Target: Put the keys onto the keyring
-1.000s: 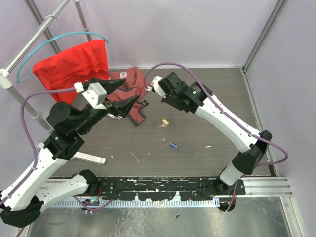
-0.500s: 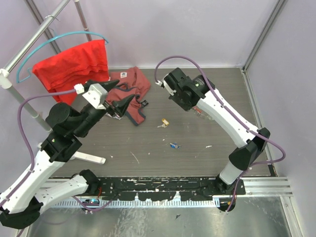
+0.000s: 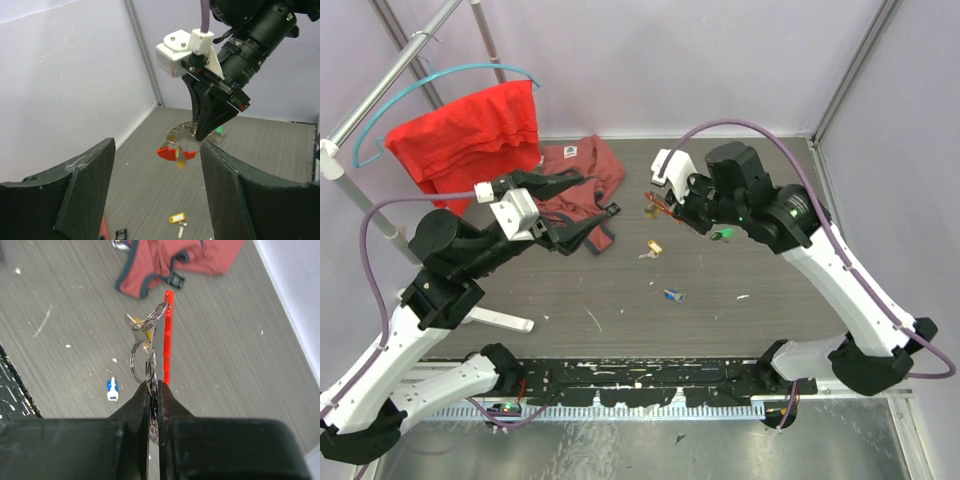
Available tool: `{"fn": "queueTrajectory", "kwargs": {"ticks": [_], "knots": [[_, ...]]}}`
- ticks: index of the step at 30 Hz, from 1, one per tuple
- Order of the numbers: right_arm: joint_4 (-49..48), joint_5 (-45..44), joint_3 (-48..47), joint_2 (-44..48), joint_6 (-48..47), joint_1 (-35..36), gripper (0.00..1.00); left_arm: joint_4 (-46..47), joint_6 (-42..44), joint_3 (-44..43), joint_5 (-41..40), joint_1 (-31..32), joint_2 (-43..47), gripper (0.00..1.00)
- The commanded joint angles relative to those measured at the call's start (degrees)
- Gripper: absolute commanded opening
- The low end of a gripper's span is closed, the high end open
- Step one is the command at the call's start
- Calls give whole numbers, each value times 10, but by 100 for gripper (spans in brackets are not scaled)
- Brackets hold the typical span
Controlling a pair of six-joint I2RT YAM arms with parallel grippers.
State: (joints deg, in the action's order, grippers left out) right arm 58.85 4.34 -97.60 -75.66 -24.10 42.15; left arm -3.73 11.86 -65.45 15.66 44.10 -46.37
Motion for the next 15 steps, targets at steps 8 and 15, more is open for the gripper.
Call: {"fn": "queueTrajectory", "kwargs": {"ticks": [8, 15], "knots": [[-182, 210, 60, 112, -57, 0, 1, 60, -41, -13, 138, 1, -27, 77], [-196, 268, 58, 127, -66, 0, 1, 60, -49, -35, 186, 2, -58, 76]]}}
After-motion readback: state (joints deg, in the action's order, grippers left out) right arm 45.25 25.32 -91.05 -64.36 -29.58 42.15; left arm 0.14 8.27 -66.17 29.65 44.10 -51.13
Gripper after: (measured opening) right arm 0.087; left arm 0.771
